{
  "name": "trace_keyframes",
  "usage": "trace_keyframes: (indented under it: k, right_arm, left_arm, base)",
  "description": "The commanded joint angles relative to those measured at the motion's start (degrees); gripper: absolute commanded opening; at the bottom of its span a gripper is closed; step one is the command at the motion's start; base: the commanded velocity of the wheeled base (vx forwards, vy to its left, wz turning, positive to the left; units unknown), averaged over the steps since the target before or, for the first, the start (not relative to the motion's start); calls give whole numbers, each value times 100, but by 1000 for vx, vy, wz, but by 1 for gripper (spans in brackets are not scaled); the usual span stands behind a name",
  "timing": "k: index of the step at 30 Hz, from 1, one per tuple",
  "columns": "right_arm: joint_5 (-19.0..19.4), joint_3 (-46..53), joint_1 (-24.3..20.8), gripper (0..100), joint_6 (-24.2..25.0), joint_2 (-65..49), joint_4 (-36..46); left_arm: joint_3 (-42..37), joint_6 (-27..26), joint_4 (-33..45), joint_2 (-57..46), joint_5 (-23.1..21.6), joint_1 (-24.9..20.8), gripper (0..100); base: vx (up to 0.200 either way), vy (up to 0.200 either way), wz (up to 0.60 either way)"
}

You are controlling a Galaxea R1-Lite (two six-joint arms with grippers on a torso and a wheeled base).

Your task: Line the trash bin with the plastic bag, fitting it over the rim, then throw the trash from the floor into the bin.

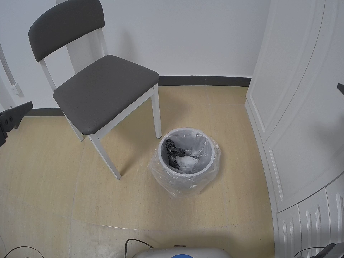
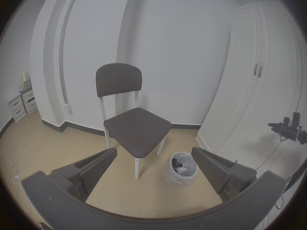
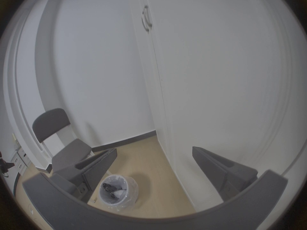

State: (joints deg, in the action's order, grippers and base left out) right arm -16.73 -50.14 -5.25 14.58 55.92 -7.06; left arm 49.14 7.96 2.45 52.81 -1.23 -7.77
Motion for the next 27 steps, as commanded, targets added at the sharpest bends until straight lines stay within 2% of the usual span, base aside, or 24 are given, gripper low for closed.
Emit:
trace_keyframes:
  k: [1, 5, 12, 22, 27]
  right_arm:
    - [73, 31, -2, 100, -34, -942, 11]
    - [170, 118, -2, 100, -52, -1399, 29]
    - [697, 215, -2, 100, -236, -2103, 82]
    - [653, 611, 139, 100, -333, -2806, 91]
    - [732, 1103, 455, 100, -421, -3351, 73]
  left_arm:
    - [-45, -31, 10, -755, 9, -50, 100]
    - [-27, -40, 10, -974, 18, -164, 100]
    - [-71, -40, 54, -1396, 18, -181, 100]
    - [-71, -190, 300, -1906, 18, -173, 100]
    - [-168, -234, 300, -2082, 9, -173, 100]
  base:
    - [0, 0, 0]
    - [0, 0, 0]
    - [0, 0, 0]
    - [0, 0, 0]
    - [0, 0, 0]
